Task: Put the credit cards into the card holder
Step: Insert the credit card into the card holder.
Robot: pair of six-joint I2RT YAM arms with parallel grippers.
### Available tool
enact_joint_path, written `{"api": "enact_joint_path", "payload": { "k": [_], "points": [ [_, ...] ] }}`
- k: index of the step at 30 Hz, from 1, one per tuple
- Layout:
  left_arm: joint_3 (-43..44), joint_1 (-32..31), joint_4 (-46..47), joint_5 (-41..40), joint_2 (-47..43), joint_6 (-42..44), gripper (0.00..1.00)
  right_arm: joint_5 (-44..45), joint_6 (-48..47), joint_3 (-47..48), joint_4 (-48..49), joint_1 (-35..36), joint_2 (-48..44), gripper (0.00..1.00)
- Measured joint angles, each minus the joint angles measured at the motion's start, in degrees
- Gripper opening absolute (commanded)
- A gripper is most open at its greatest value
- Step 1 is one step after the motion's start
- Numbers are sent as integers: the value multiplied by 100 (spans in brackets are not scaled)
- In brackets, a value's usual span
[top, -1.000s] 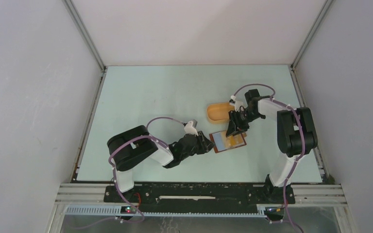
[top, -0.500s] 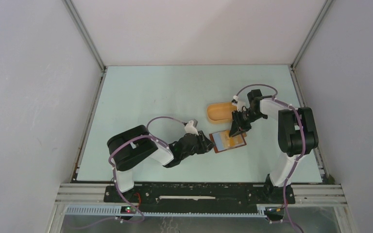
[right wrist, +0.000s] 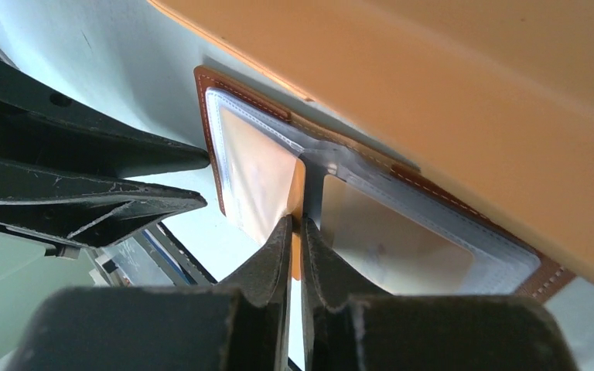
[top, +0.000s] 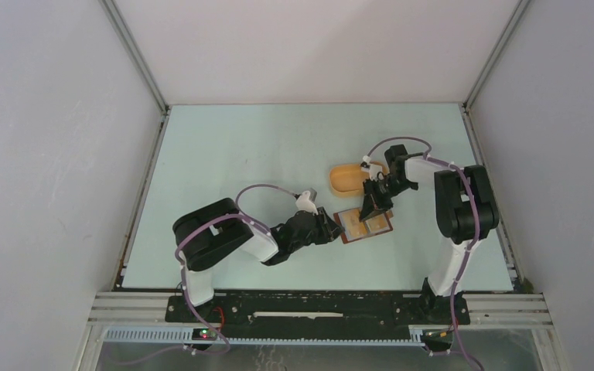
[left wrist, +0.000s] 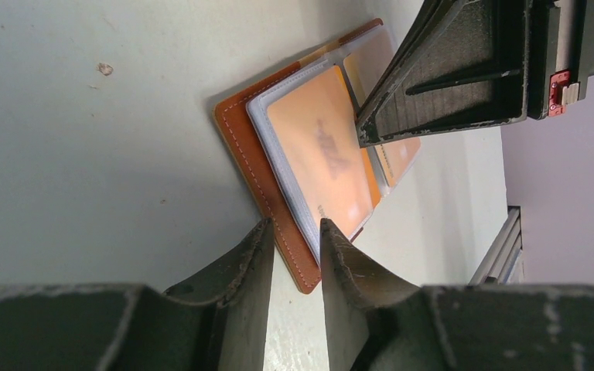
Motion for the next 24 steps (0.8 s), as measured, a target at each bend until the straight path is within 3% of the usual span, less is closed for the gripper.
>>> {"api": "enact_joint_path", "payload": {
  "k": [5, 16, 24],
  "points": [
    [0, 2, 0, 2, 2, 2, 35, -81, 7, 13, 13, 63, 68, 16],
    [-107, 11, -201, 33, -269, 179, 44, -382, -254, 57, -149, 22, 24, 39],
    [-450, 22, -612, -79, -1139, 667, 47, -306, -743, 57, -350, 22, -649, 39]
  ]
}}
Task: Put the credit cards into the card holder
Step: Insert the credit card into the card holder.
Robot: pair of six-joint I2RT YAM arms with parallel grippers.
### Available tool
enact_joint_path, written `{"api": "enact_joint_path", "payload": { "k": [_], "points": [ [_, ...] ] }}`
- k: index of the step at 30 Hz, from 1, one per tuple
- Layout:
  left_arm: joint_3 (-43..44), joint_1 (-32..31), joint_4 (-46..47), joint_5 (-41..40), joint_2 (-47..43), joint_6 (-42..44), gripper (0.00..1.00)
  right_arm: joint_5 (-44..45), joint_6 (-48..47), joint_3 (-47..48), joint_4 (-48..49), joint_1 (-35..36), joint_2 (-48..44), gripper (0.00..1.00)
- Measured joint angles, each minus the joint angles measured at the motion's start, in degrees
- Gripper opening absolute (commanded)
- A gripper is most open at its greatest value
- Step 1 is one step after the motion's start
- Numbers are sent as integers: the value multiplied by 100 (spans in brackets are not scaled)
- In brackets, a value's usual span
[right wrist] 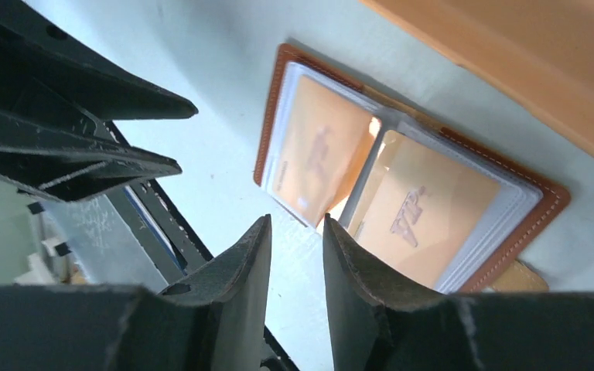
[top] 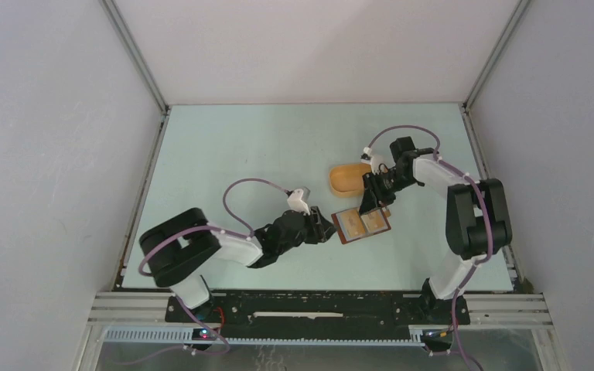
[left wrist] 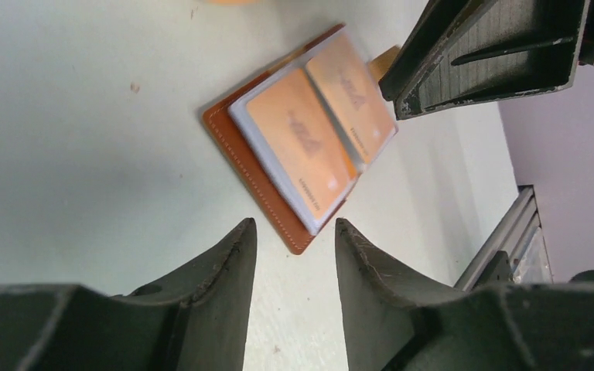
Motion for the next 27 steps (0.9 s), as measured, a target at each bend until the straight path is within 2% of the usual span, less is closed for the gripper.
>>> {"api": "enact_joint_path", "payload": {
  "k": [9, 11, 12, 13, 14, 17, 20, 22, 27],
  "points": [
    [-433, 0, -304, -433, -1888, 970, 50, 181, -673, -103, 22, -72, -1797, 36],
    [-496, 0, -411, -549, -2402, 1233, 60, 321, -748, -258, 164, -131, -2249, 41],
    [-535, 0, -461, -614, -2684, 1364, 71, 450, -767, -372, 262, -173, -2494, 50],
    [-581, 0, -468, -682, -2922, 1486, 88, 590, -778, -492, 363, -221, -2717, 57],
    [-651, 0, -466, -774, -3187, 1561, 99, 739, -804, -619, 446, -291, -2924, 60],
    [-938, 22, -334, -968, -3654, 1631, 100, 1016, -846, -798, 494, -511, -3112, 65],
    [-1224, 131, -243, -940, -3696, 1528, 100, 1215, -914, -831, 485, -654, -2879, 66],
    [-1351, 197, -216, -835, -3517, 1368, 98, 1342, -944, -852, 479, -697, -2627, 66],
    [-1381, 214, 109, -448, -2586, 710, 85, 1631, -949, -892, 483, -629, -2083, 65]
  ]
}}
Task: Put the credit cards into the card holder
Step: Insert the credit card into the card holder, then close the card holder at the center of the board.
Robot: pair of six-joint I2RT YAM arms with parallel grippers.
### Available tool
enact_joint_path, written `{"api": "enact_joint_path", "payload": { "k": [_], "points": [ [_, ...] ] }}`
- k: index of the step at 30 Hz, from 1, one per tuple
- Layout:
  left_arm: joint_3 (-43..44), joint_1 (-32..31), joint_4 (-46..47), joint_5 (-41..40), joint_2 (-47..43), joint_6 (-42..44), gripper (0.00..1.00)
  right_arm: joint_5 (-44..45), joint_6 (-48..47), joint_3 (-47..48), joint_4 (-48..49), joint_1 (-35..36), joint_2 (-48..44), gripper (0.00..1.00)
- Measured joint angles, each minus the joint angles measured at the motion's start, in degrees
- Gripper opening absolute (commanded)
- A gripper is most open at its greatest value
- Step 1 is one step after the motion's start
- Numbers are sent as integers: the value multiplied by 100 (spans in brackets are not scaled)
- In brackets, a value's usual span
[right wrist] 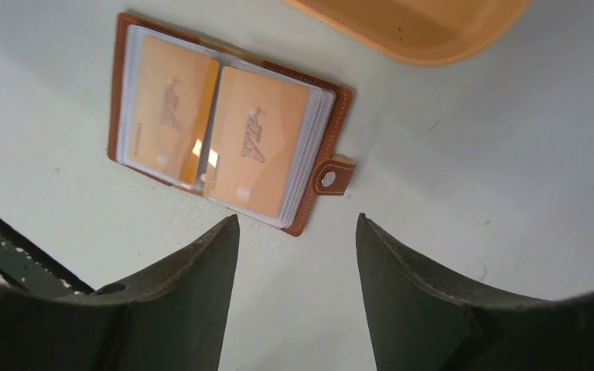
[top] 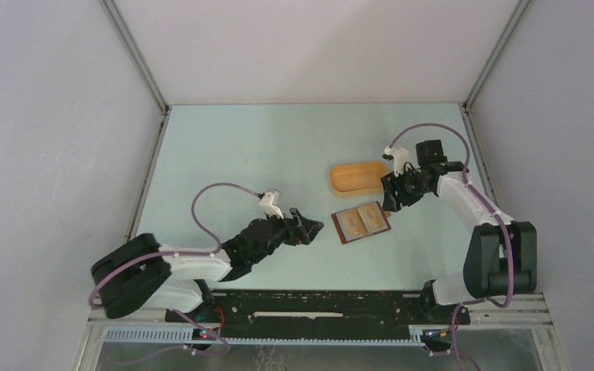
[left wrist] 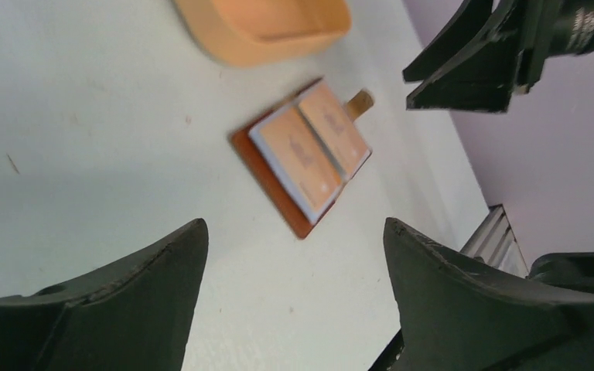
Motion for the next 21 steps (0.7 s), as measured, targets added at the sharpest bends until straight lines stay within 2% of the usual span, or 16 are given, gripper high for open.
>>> {"api": "enact_joint_path", "payload": {
  "k": [3, 7, 10, 14, 21],
  "points": [
    [7, 2, 326, 262, 820, -483, 82, 192, 33, -2, 35, 72, 321, 64],
    [59, 0, 726, 612, 1910, -1097, 86, 380, 74, 4, 50, 125, 822, 62],
    [323, -20, 1027, 713, 2376, -1506, 88, 507, 122, 33, 50, 160, 1185, 60],
    [673, -83, 776, 715, 2557, -1744, 90, 570, 184, 105, 37, 219, 1478, 55],
    [1314, -179, -247, 608, 2605, -1923, 90, 345, 227, 459, -153, 310, 1921, 46]
  ]
}}
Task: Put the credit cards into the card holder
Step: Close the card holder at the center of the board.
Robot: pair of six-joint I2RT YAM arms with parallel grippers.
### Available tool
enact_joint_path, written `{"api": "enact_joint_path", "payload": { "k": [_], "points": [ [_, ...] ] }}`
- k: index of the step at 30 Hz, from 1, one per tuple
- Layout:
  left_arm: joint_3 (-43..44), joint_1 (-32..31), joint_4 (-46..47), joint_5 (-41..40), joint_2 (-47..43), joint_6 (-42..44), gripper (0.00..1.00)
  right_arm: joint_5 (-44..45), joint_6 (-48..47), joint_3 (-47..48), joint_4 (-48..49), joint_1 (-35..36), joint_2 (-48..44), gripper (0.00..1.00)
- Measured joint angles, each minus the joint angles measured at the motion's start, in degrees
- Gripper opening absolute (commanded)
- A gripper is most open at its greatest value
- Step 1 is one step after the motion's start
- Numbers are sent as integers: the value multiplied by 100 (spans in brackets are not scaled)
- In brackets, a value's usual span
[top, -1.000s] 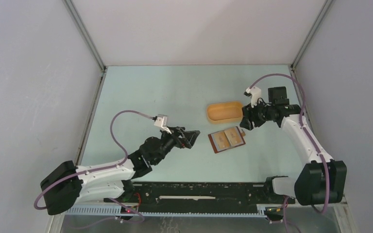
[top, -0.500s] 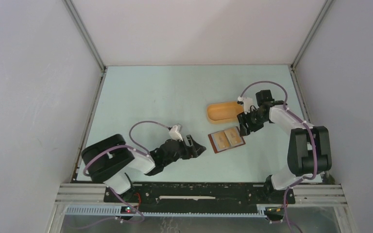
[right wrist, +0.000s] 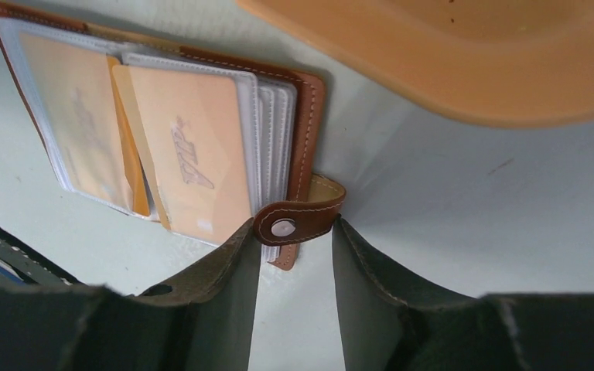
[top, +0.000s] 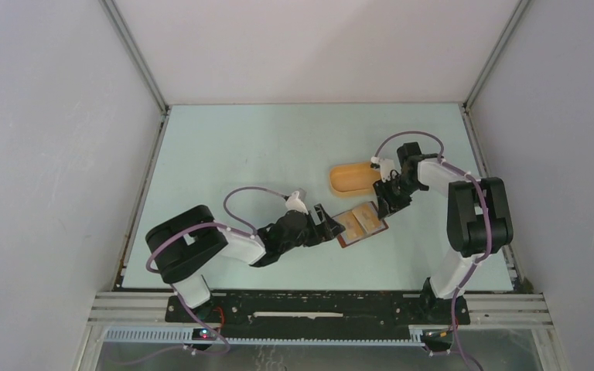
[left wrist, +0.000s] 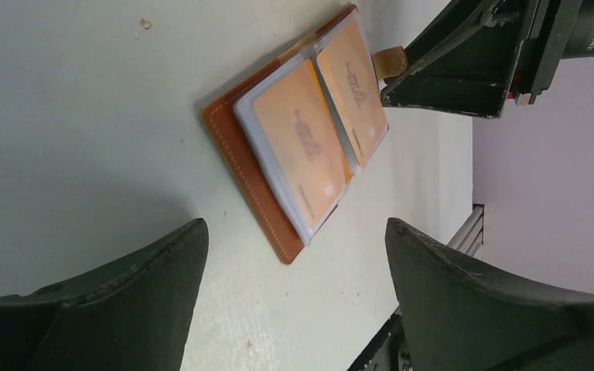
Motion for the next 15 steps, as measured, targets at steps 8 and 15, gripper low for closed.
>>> {"api": "enact_joint_path", "payload": {
  "k": [8, 15],
  "points": [
    [343, 0, -87, -2, 275, -33, 89, -140, 149, 116, -59, -59, 149, 50],
    [378, 52, -199, 7, 245, 232, 88, -142, 199, 129, -39, -94, 175, 46]
  ]
}}
